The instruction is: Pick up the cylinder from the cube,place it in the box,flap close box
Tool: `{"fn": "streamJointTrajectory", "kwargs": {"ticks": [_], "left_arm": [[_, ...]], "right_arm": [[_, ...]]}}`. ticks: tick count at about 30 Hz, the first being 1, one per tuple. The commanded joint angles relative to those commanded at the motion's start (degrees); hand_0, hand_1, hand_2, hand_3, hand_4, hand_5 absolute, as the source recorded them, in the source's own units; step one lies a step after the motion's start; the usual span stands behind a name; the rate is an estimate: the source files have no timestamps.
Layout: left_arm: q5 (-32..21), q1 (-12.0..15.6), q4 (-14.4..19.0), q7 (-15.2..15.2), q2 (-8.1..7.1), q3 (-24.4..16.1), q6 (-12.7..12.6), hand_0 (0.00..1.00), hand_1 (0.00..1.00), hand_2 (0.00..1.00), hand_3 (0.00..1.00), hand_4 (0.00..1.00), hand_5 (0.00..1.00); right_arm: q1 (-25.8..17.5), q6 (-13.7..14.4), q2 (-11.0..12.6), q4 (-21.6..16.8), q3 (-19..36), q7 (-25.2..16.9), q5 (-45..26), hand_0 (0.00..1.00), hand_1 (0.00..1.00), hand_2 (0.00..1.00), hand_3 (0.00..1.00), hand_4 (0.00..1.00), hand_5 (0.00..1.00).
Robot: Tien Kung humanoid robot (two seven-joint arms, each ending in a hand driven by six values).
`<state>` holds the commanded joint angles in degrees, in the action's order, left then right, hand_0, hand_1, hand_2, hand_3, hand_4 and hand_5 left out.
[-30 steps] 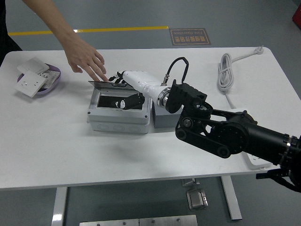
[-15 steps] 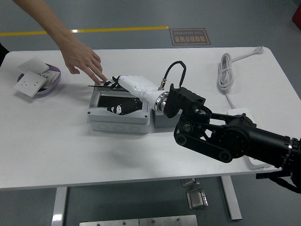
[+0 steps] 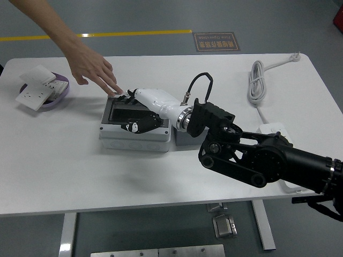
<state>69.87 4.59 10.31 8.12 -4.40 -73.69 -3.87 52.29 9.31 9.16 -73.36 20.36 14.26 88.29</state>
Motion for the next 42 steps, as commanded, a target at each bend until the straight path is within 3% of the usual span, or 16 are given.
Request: {"fn": "streamJointTrajectory", "kwargs": {"ticks": [7,14,22,30,31,42], "left_arm": [[0.1,-0.1,0.0,0.1,-0.04,-0.2,0.0,0.577,0.595,0.557,0.594,0.602,0.21],[-1.9,0.2,0.0,0.0,0.23,0.9,-0.3,0.577,0.595,0.557,0.592,0.602,0.211],[-5.1,1.0,0.0,-0.5,0.76,2.8,-0.8,0.577,0.595,0.557,0.592,0.603,0.21],[-7.0,1.5,0.0,-0.9,0.91,3.8,-1.0,0.577,0.594,0.557,0.592,0.601,0.209],[-7.1,1.6,0.0,-1.0,0.96,3.9,-1.0,0.577,0.594,0.556,0.591,0.603,0.211],[-7.9,1.3,0.0,-1.3,0.89,4.6,-1.1,0.577,0.594,0.556,0.592,0.603,0.211]], "right_arm": [[-1.7,-0.2,2.4,0.8,5.7,0.5,2.7,0.813,0.737,0.778,0.825,0.782,0.322],[-10.5,2.9,5.7,-0.1,17.9,-2.7,7.4,0.814,0.736,0.778,0.825,0.774,0.317],[-23.3,9.0,4.2,-2.8,35.2,-13.6,0.9,0.814,0.731,0.773,0.816,0.765,0.311],[-34.7,10.3,3.9,-2.9,50.5,-24.9,-9.6,0.801,0.718,0.749,0.771,0.765,0.299],[-35.5,10.3,3.8,-3.1,51.7,-25.7,-10.3,0.792,0.711,0.721,0.724,0.771,0.291],[-40.6,10.8,4.1,-4.4,64.1,-28.9,-14.3,0.791,0.711,0.72,0.719,0.772,0.291]]}}
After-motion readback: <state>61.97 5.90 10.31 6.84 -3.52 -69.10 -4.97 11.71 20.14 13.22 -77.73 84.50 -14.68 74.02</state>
